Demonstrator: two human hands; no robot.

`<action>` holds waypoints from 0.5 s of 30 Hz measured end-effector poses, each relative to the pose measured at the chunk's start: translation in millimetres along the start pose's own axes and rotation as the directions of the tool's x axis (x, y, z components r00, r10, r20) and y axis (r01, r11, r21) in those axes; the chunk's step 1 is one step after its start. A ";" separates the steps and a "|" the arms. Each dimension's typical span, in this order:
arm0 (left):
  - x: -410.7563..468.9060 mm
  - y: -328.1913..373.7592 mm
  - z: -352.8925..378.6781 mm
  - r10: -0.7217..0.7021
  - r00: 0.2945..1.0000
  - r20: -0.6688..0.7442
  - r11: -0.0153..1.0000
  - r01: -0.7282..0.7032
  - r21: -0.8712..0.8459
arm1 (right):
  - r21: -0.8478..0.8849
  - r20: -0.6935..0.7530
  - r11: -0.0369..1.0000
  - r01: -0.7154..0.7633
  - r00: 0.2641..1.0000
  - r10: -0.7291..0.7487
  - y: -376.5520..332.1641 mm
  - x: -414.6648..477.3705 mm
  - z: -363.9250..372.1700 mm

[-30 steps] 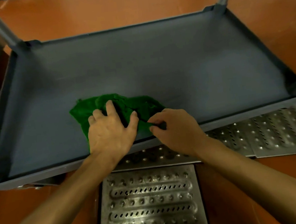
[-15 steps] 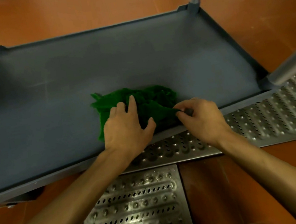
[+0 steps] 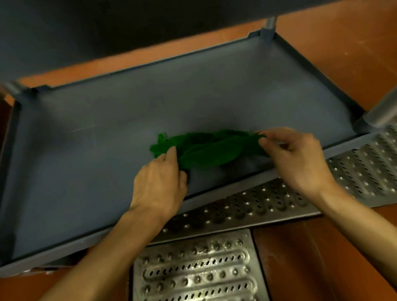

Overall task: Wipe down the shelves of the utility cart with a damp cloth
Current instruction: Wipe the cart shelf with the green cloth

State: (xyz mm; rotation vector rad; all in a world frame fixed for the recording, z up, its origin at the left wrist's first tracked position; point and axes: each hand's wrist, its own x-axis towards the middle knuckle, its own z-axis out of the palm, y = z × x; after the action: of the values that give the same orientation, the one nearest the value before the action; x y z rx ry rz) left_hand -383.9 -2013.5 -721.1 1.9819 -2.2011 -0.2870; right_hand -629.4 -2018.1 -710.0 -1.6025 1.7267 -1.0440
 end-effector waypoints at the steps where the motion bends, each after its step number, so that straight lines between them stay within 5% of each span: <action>1: -4.0 -6.0 -7.1 -0.003 1.000 -0.026 1.000 0.003 -0.008 | 0.022 -0.003 1.000 -0.002 1.000 0.002 -5.6 1.4 -5.1; 9: -33.6 -43.7 -60.3 0.043 0.966 -0.256 0.995 -0.064 -0.075 | 0.078 -0.012 0.994 0.076 0.997 -0.075 -47.3 1.5 -6.2; 15: -51.9 -70.4 -88.6 -0.010 0.963 -0.268 0.988 -0.031 -0.148 | 0.020 0.065 0.984 0.176 0.982 -0.177 -73.1 10.9 3.1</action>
State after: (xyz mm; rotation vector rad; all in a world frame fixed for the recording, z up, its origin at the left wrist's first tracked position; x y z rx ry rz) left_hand -288.5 -1971.8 -652.8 1.8099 -1.9596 -0.1667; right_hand -588.0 -2028.2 -649.6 -1.7869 1.5531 -1.0699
